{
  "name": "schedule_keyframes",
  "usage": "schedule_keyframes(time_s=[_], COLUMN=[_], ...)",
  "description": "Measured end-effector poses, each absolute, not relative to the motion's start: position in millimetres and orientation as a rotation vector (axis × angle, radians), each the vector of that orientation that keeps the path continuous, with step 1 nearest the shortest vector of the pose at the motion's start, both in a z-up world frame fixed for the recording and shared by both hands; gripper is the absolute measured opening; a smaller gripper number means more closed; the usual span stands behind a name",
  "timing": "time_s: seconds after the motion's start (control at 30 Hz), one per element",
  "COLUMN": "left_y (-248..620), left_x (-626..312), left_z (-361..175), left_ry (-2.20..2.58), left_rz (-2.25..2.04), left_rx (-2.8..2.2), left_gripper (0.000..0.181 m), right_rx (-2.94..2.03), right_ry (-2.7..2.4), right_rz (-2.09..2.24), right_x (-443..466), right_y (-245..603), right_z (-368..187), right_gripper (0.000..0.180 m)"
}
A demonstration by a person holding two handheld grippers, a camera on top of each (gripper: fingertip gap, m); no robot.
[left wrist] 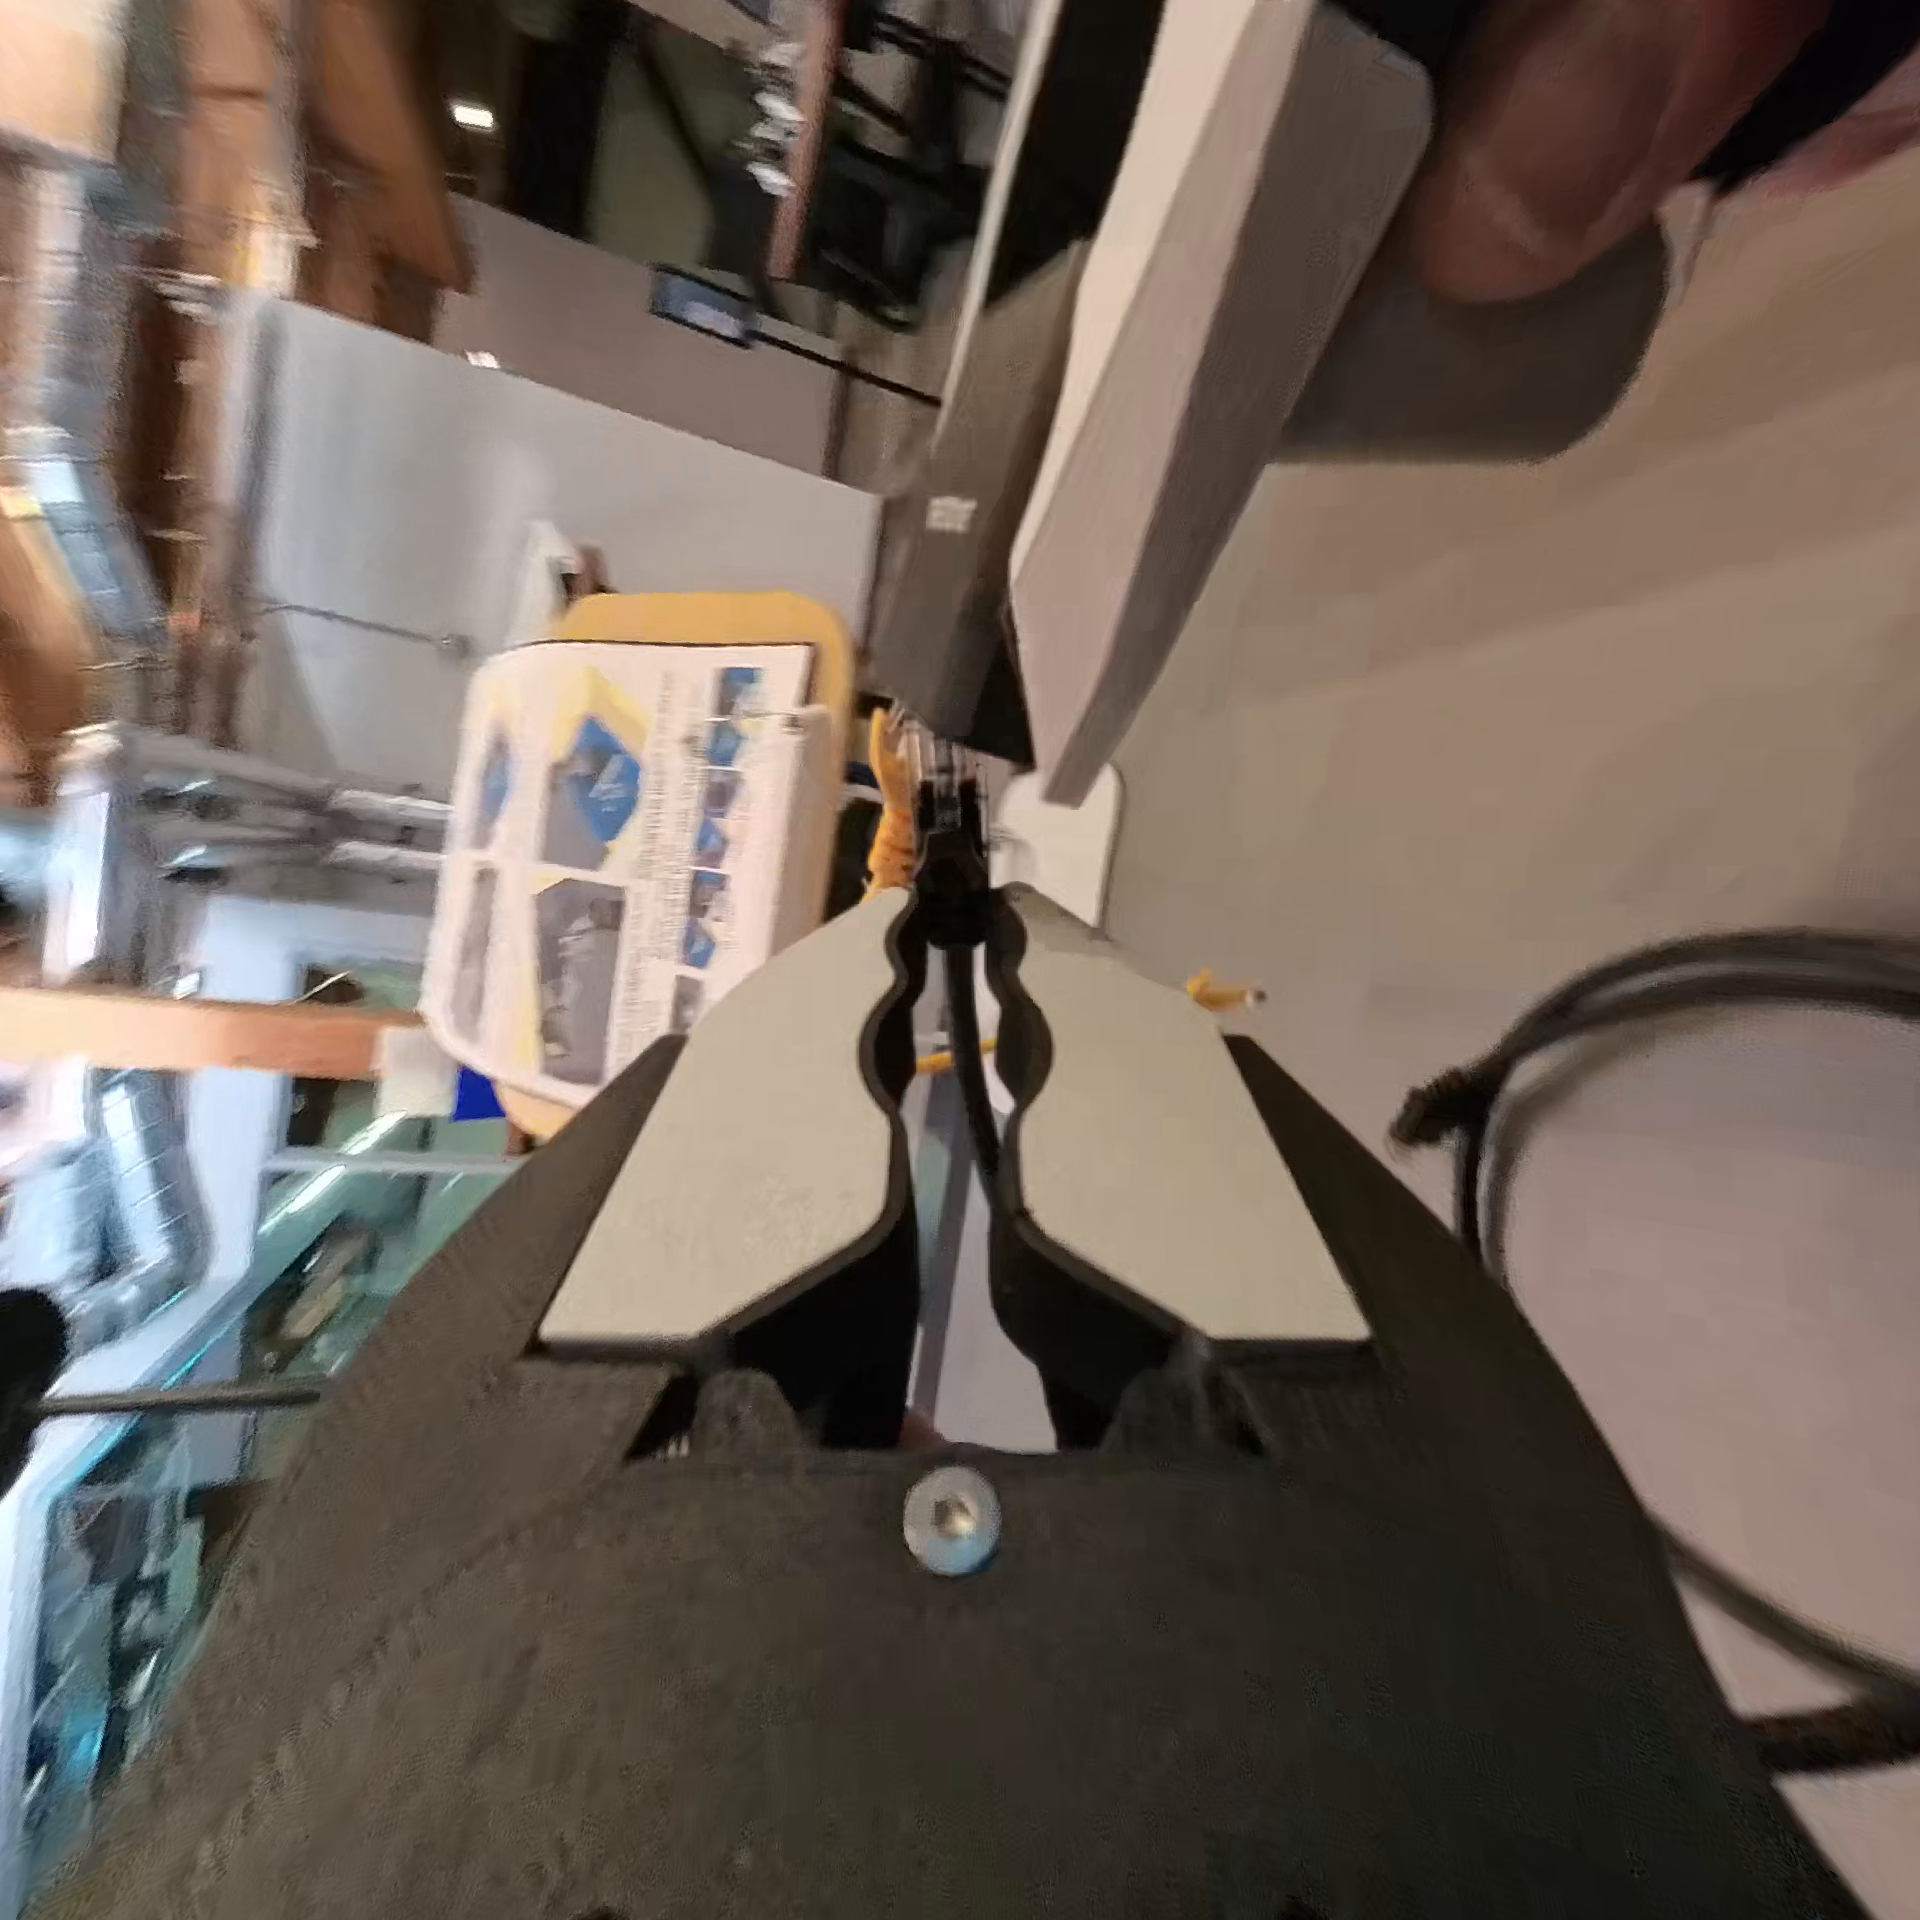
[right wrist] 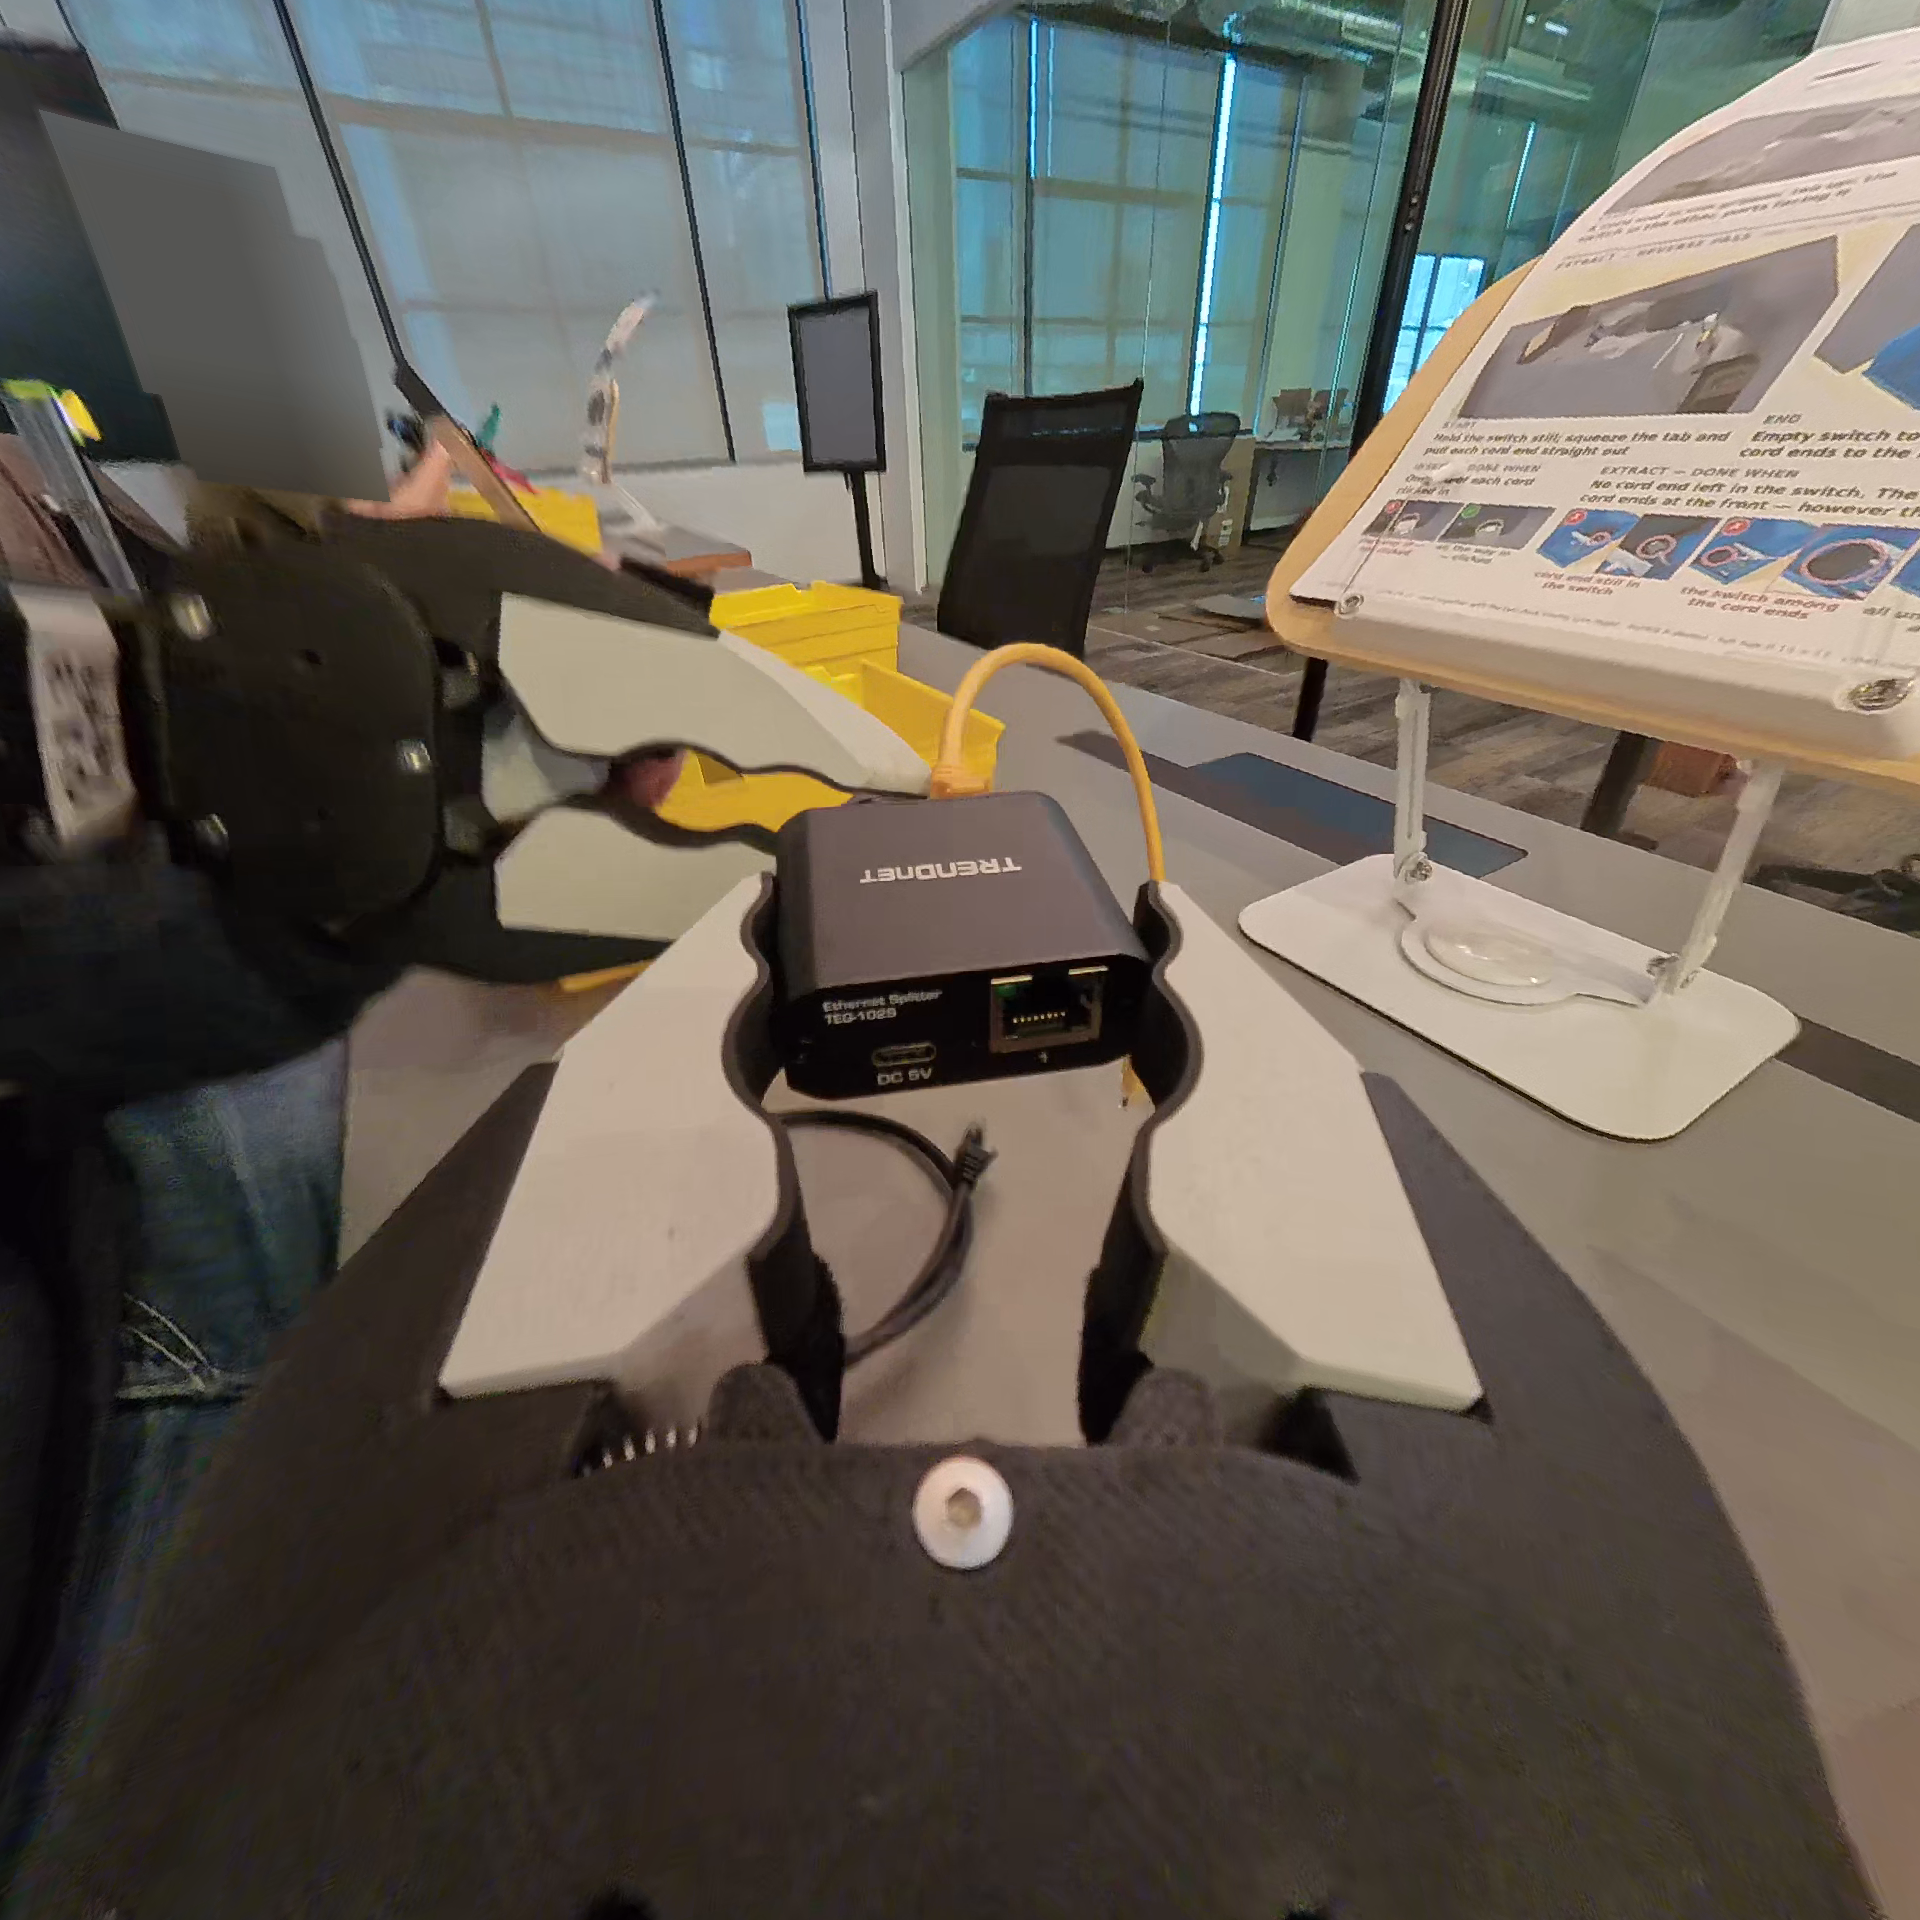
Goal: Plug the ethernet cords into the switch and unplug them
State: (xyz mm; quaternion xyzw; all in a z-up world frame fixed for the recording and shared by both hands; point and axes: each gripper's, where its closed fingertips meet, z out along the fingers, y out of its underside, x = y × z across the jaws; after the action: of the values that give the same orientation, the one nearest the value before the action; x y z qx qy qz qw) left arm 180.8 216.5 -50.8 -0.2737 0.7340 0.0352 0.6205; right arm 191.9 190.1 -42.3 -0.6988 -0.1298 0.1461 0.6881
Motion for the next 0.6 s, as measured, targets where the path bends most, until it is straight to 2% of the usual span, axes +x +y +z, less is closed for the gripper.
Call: schedule_keyframes(time_s=[0.6], left_y=[213], left_x=[137], left_z=[-86], left_ry=[2.633], left_rz=[-0.149], left_rx=[-0.914], left_gripper=[0.01], right_rx=[-1.625], right_ry=[-0.523], right_rz=[0.225], right_x=[166], right_y=[197], right_z=[-61], right_gripper=[0.067])
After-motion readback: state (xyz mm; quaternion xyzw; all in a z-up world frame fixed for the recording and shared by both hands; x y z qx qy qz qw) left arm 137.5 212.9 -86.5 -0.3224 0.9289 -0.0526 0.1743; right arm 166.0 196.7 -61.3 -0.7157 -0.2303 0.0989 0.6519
